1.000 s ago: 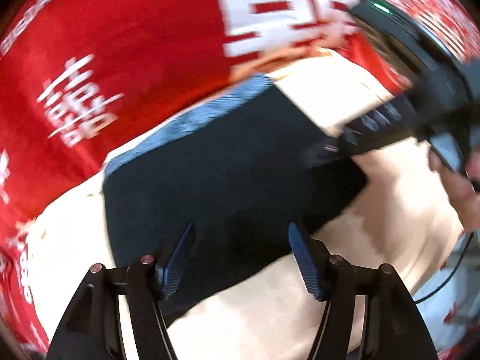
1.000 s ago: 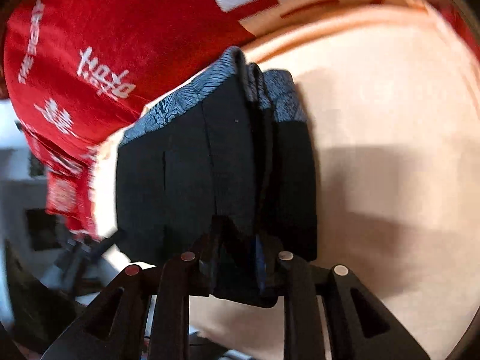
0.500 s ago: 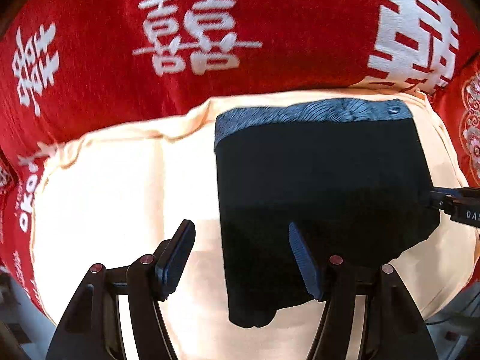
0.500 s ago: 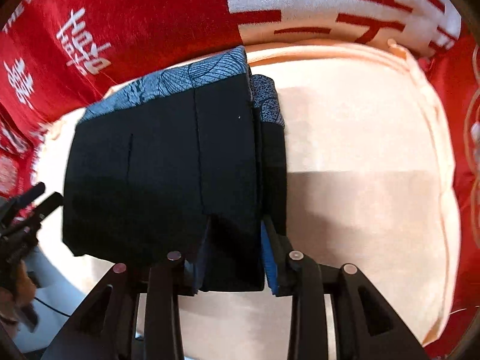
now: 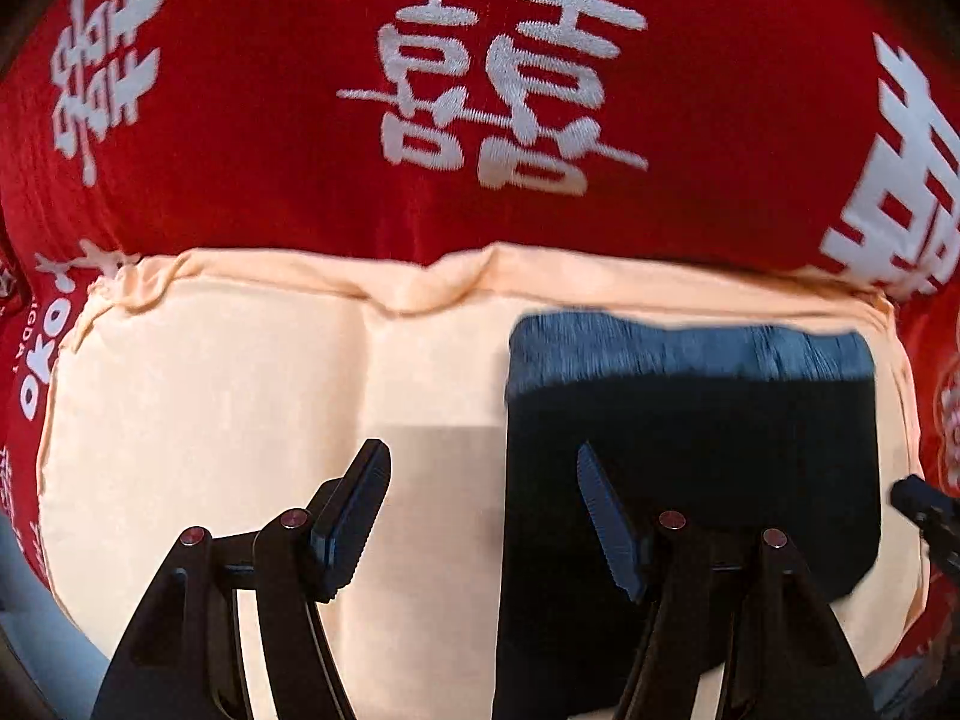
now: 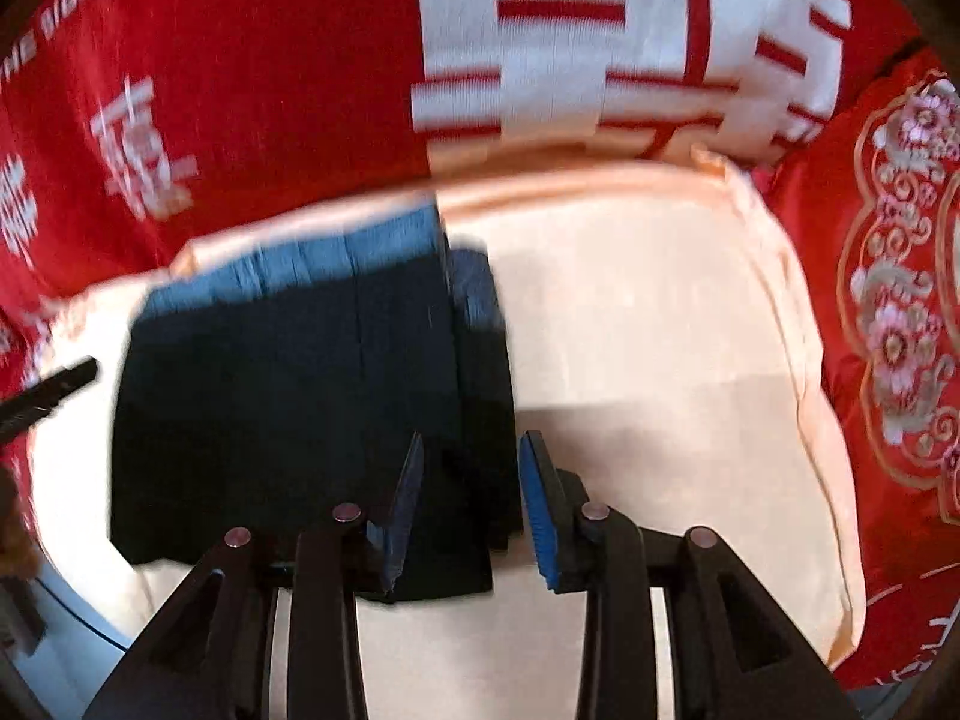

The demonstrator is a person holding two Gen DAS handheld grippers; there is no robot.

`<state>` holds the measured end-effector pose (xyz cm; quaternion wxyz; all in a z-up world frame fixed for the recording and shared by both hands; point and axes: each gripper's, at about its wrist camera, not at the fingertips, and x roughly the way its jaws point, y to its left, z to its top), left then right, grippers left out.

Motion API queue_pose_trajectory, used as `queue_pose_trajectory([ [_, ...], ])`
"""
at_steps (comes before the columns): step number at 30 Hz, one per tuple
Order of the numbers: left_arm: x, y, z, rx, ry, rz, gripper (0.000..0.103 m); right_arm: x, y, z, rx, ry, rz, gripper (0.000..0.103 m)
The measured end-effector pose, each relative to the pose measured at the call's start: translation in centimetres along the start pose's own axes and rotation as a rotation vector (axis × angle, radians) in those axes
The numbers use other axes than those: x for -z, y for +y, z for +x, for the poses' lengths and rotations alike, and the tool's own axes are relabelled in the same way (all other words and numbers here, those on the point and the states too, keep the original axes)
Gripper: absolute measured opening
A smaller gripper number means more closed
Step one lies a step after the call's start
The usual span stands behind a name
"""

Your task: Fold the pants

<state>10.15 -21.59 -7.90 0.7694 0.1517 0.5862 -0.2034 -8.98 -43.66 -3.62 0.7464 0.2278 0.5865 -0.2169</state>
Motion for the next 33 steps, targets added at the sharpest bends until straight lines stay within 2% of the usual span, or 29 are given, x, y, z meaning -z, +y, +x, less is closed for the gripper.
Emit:
queue_pose_trajectory([
  [3, -1.7, -0.6, 1.9, 0.002, 0.015, -0.001, 0.066, -1.9, 0.9, -0.1, -0.024, -0.026, -0.029, 0.035],
  [7, -1.9, -1.0, 4.6, -0.028, 0.070, -0.002, 0.066, -2.6, 2.3, 1.6, -0.041, 0.015, -0.063, 0.035],
  [10, -1.4, -0.7, 5.5, -0.057, 0.075, -0.007, 0.080, -1.2, 2.0, 3.7, -0.017, 0.080, -0.074, 0.035],
  [13, -1.1, -0.8, 5.7, -0.059, 0.059, 0.023, 0.082, -0.2, 1.0, 4.4, -0.045, 0.083, -0.042, 0.035],
  [16, -1.1, -1.2, 5.9, -0.083, 0.048, 0.060, 0.082, -0.4, 1.3, 4.5, -0.027, 0.088, -0.063, 0.036],
  [23, -1.2, -1.1, 4.9, -0.090, 0.064, 0.056, 0.082, -0.3, 1.2, 3.9, -0.026, 0.106, -0.055, 0.039],
  [26, -0.9, -1.4, 4.3, -0.105, 0.057, 0.086, 0.082, -0.2, 1.1, 3.9, -0.024, 0.112, -0.037, 0.046],
  [33, -0.6, -1.3, 3.5, -0.098, 0.060, 0.094, 0.082, 0.4, 0.5, 3.3, -0.019, 0.120, -0.019, 0.046],
])
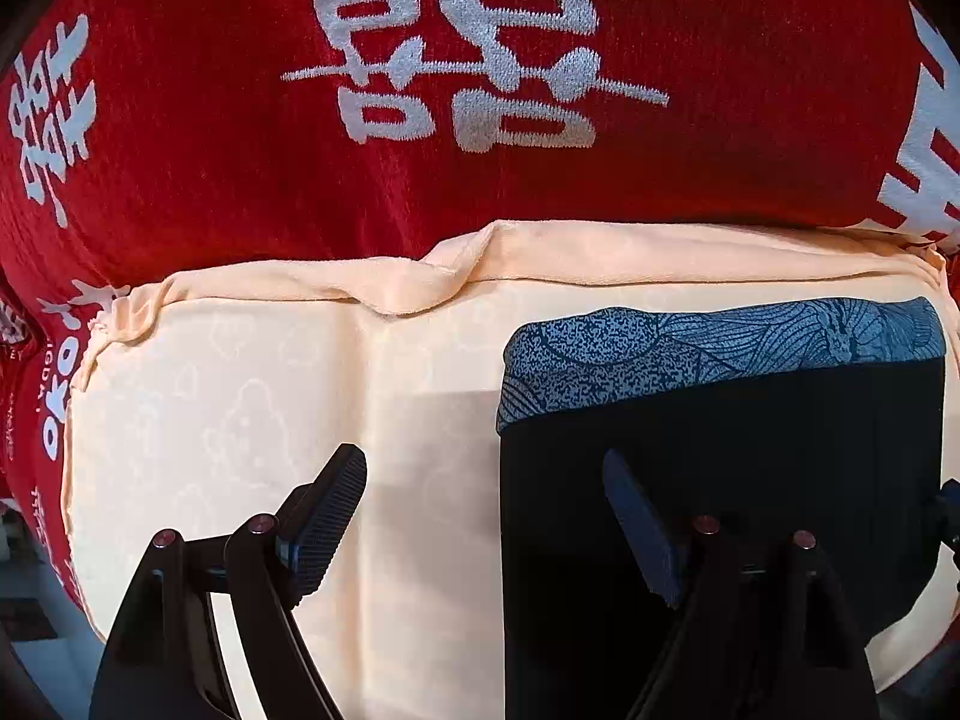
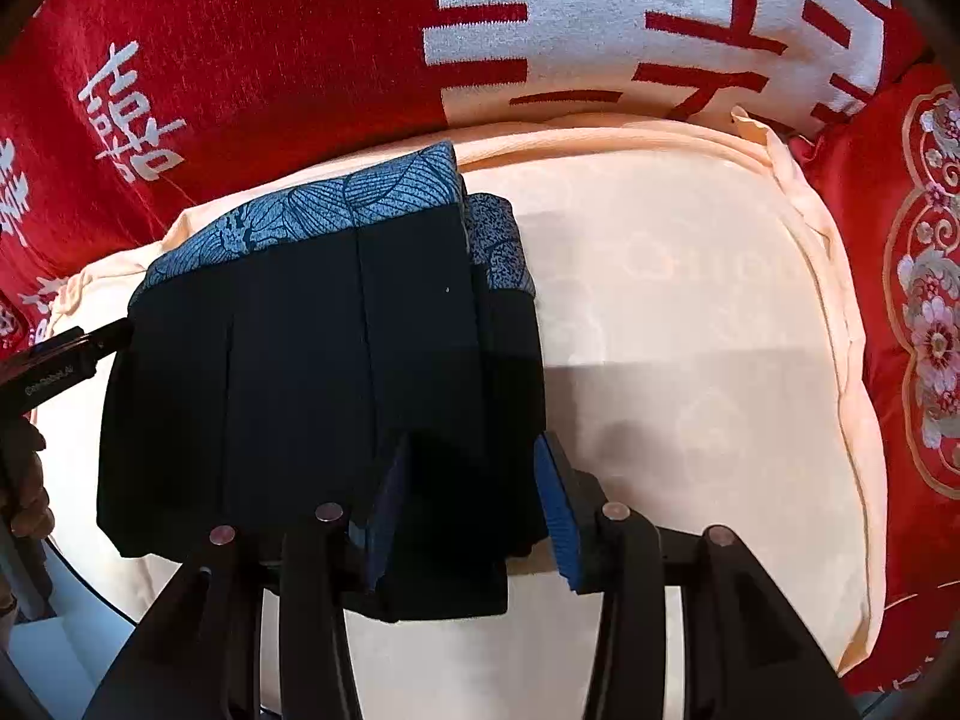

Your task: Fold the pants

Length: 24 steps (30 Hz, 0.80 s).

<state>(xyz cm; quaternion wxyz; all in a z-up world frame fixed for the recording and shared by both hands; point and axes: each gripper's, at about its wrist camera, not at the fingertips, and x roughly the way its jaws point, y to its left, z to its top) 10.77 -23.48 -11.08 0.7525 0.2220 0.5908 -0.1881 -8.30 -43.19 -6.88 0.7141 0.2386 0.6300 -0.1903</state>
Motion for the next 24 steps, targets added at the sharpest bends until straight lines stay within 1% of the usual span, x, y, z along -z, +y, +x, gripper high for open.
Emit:
queue_pose_trajectory([
  [3, 0.2, 0.2, -0.5, 0.013, -0.002, -0.004, 0.082, 0.2, 0.0, -0.2, 0.001, 0.005, 0.007, 0.046],
  [6, 0.7, 0.6, -1.1, 0.054, -0.001, -0.015, 0.082, 0.5, -0.1, -0.4, -0.005, 0.008, 0.019, 0.047],
  [8, 1.2, 0.7, -1.4, 0.074, 0.000, -0.015, 0.082, 0.9, -0.3, -0.7, -0.009, 0.013, 0.026, 0.050],
  [11, 2.3, 0.8, -1.6, 0.103, 0.012, -0.008, 0.082, 1.5, -0.7, -0.9, -0.018, 0.016, 0.042, 0.051],
  [12, 2.7, 0.8, -1.7, 0.110, 0.019, -0.003, 0.085, 1.7, -0.9, -1.0, -0.021, 0.017, 0.048, 0.051],
  [14, 3.3, 0.7, -1.8, 0.112, 0.026, 0.000, 0.103, 2.2, -1.4, -1.2, -0.030, 0.018, 0.068, 0.053],
  [15, 3.6, 0.8, -2.0, 0.112, 0.016, -0.002, 0.103, 2.3, -1.5, -1.2, -0.034, 0.019, 0.077, 0.054],
  [18, 4.2, 0.6, -2.1, 0.121, 0.033, 0.015, 0.103, 2.8, -2.3, -1.4, -0.051, 0.025, 0.101, 0.055],
  [19, 4.5, 0.6, -2.0, 0.122, 0.044, 0.018, 0.103, 3.0, -2.5, -1.4, -0.058, 0.028, 0.105, 0.057],
  [20, 4.6, 0.6, -1.9, 0.124, 0.054, 0.020, 0.103, 3.2, -2.8, -1.4, -0.067, 0.031, 0.111, 0.064],
  [22, 4.7, 0.7, -1.7, 0.130, 0.067, 0.021, 0.103, 3.3, -3.1, -1.4, -0.085, 0.034, 0.121, 0.072],
  [24, 4.7, 1.0, -1.6, 0.139, 0.076, 0.011, 0.103, 3.5, -3.7, -1.4, -0.112, 0.029, 0.140, 0.076],
])
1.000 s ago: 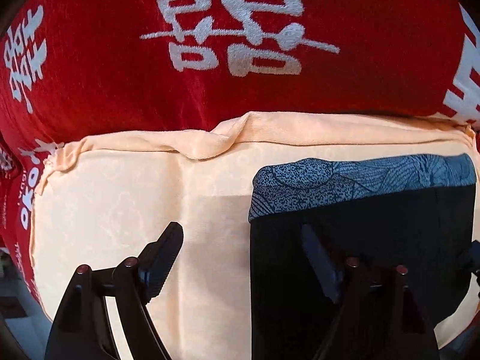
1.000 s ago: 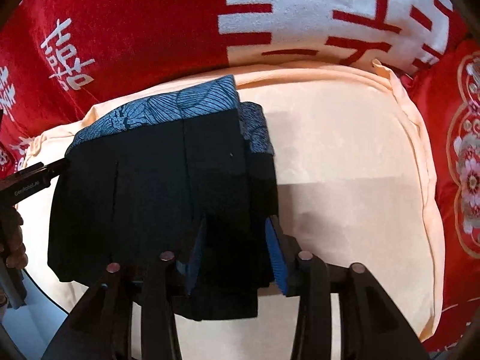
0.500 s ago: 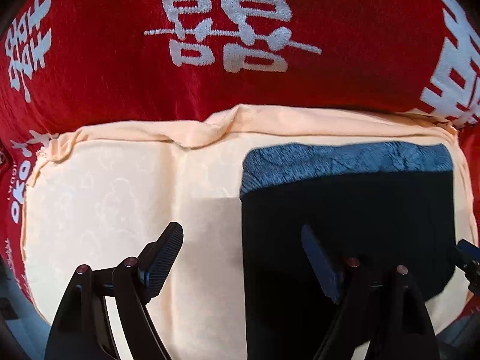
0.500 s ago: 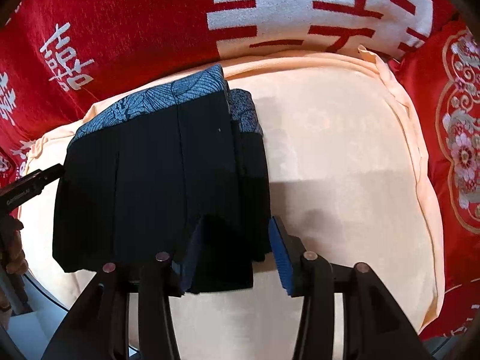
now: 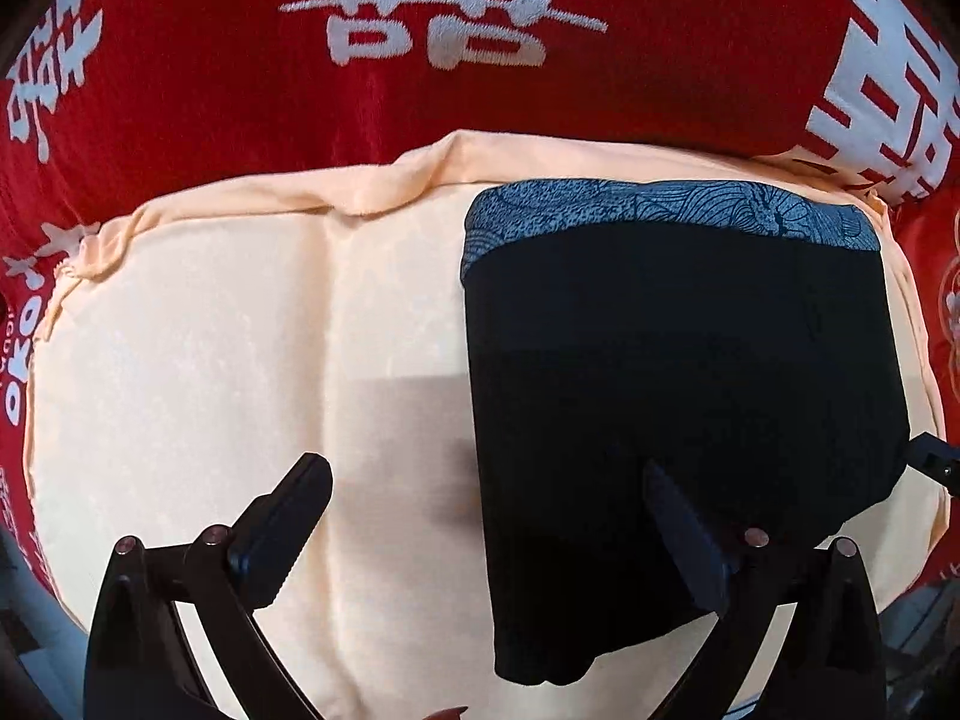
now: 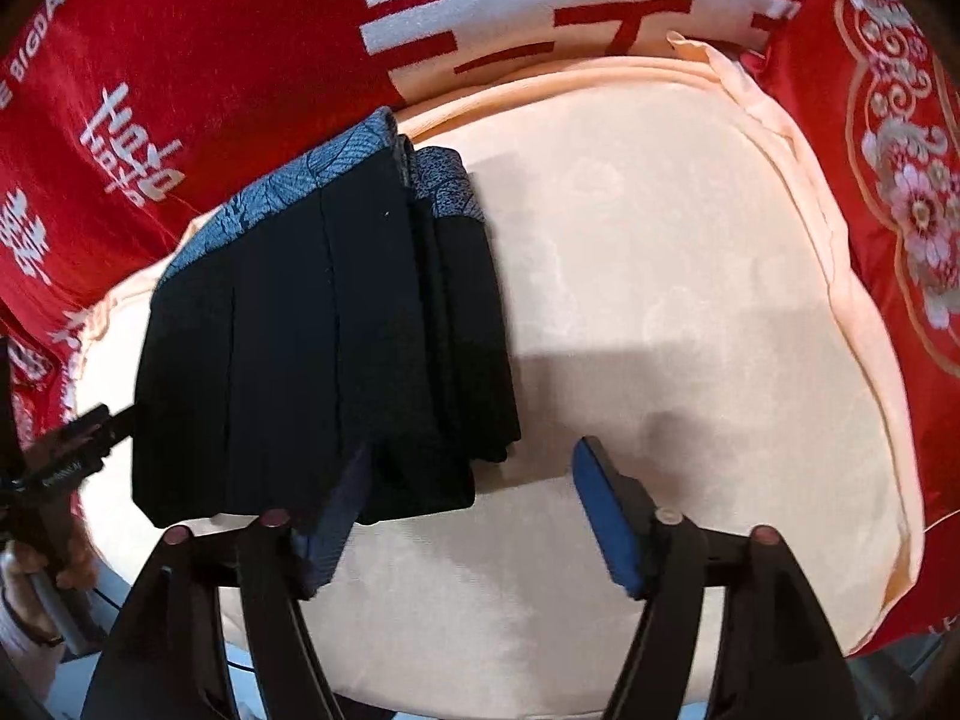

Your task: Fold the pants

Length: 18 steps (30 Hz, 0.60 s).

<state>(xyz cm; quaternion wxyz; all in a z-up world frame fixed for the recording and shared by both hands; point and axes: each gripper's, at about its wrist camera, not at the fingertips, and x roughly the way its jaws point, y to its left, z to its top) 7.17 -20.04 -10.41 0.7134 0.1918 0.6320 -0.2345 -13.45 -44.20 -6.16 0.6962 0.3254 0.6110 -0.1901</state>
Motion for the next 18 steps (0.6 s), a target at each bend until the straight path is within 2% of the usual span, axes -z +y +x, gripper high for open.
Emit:
queue_pose_trajectory([
  [1, 0.0, 0.1, 0.0, 0.005, 0.004, -0.007, 0.103, 0.0, -0.4, 0.0, -0.013, 0.000, 0.013, 0.079],
  [10, -0.5, 1.2, 0.8, 0.077, 0.053, -0.095, 0.103, -0.3, -2.6, 0.9, -0.075, 0.032, 0.079, 0.079],
  [18, -1.6, 2.3, 1.3, 0.175, 0.066, -0.160, 0.103, -1.9, -3.7, 2.5, -0.156, 0.046, 0.110, 0.079],
])
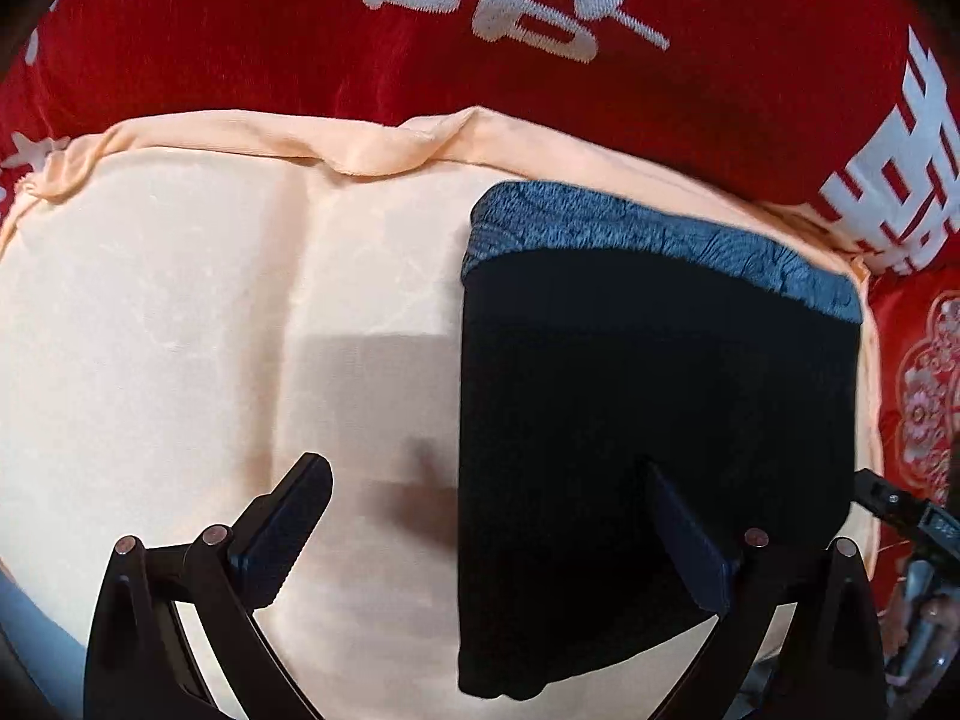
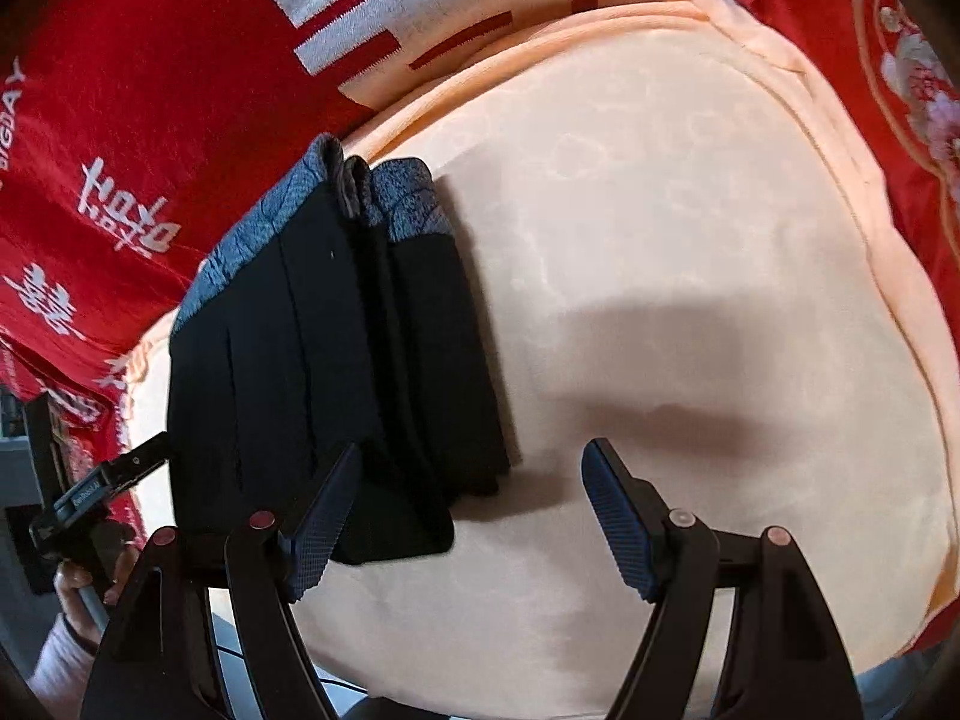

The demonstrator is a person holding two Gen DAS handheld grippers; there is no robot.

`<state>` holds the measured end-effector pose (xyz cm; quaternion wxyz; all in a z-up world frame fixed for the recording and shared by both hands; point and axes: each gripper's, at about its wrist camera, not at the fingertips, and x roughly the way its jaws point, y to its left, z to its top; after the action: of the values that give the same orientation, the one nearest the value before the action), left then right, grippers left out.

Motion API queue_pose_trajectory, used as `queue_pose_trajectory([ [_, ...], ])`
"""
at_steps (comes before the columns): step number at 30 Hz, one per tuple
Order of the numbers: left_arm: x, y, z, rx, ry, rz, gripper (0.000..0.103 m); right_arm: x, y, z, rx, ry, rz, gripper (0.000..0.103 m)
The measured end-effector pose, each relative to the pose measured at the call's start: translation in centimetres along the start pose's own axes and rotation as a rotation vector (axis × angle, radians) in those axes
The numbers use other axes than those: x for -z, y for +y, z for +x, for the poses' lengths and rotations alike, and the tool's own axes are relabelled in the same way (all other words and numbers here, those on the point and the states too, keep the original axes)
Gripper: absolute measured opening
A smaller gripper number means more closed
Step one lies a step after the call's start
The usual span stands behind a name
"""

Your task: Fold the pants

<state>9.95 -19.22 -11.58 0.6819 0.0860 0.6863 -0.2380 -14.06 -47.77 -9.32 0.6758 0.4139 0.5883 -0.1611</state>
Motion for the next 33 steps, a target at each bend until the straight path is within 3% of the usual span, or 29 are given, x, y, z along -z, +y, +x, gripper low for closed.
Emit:
queue_pose_trajectory([
  [13, -2.2, 0.0, 2.7, 0.182, 0.101, 0.039, 0.103, -2.9, -0.8, 2.8, -0.134, 0.070, 0.001, 0.081],
  [16, -2.3, -0.3, 3.3, 0.201, 0.105, 0.038, 0.103, -3.6, -0.6, 3.6, -0.180, 0.035, -0.048, 0.081],
  [26, -3.5, -2.7, 5.6, 0.245, 0.111, 0.076, 0.103, -6.2, 0.2, 6.8, -0.366, 0.132, -0.179, 0.086],
  [33, -3.7, -2.7, 7.1, 0.303, 0.119, 0.057, 0.103, -7.0, -0.2, 7.6, -0.459, 0.127, -0.163, 0.088],
])
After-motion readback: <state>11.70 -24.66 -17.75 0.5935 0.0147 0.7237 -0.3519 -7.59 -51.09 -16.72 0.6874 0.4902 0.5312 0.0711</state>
